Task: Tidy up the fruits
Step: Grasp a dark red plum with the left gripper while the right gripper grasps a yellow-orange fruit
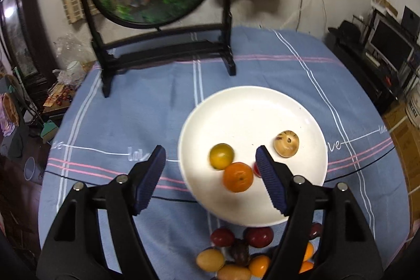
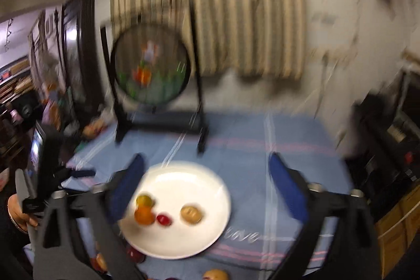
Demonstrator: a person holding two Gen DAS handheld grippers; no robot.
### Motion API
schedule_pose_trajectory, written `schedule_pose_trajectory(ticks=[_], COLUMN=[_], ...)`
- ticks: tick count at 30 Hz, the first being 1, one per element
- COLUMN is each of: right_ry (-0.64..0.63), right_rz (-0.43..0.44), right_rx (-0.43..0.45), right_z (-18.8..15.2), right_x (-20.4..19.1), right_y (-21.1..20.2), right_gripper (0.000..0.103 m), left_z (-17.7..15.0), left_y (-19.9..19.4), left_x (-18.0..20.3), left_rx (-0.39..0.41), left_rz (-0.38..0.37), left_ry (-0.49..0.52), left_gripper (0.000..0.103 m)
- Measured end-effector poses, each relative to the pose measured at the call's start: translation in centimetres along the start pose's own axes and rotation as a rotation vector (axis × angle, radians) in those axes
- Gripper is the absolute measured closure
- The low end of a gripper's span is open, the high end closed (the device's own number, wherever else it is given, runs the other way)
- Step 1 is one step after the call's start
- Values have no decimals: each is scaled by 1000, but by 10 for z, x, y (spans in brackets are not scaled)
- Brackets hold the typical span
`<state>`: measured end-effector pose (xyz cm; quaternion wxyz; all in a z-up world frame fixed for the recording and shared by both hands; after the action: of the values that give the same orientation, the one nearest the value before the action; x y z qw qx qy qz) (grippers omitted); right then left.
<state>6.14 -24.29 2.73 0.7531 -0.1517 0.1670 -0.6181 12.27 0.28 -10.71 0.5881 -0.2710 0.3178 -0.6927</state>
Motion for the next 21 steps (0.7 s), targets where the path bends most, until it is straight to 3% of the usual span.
schedule_pose_trajectory(ticks=[3, 5, 7, 8, 9, 11, 12, 15, 21], right_ry=[11, 46, 86, 101, 110, 172, 198, 192, 163], right_rz=[-58, -141, -212, -217, -170, -1, 37, 28, 29], right_rx=[137, 224, 250, 262, 264, 158, 123, -8, -408], right_z=[21, 35, 39, 41, 41, 31, 25, -11, -145], right_x=[6, 14, 20, 22, 21, 21, 20, 17, -14], right_y=[-56, -93, -117, -127, -137, -140, -136, -118, -55], right_gripper=[1, 1, 1, 1, 1, 1, 1, 1, 2], left_z=[-1, -1, -2, -3, -5, -10, -14, -29, -80], left_y=[-17, -27, -38, -43, -48, -56, -60, -66, -64], left_x=[-10, -16, -17, -17, -16, -14, -13, -10, -21], left_rx=[21, 33, 47, 56, 65, 75, 76, 74, -6], left_rz=[7, 10, 7, 6, 7, 5, 4, 6, 11], left_ry=[-20, -32, -35, -29, -20, -3, 9, 44, 83], left_gripper=[29, 29, 29, 28, 27, 26, 26, 26, 25])
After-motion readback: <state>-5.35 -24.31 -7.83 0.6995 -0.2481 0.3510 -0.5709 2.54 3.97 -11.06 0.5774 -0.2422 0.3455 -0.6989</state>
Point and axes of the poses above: each gripper's, at about its wrist camera, not at the fingertips, and y roughly the way its jaws point, x to its right, z to its top, the point moved 7 cm from there along y, roughly the way its jaws point, and after that the axes turned 1 degree about -y, right-handed, at the moved point
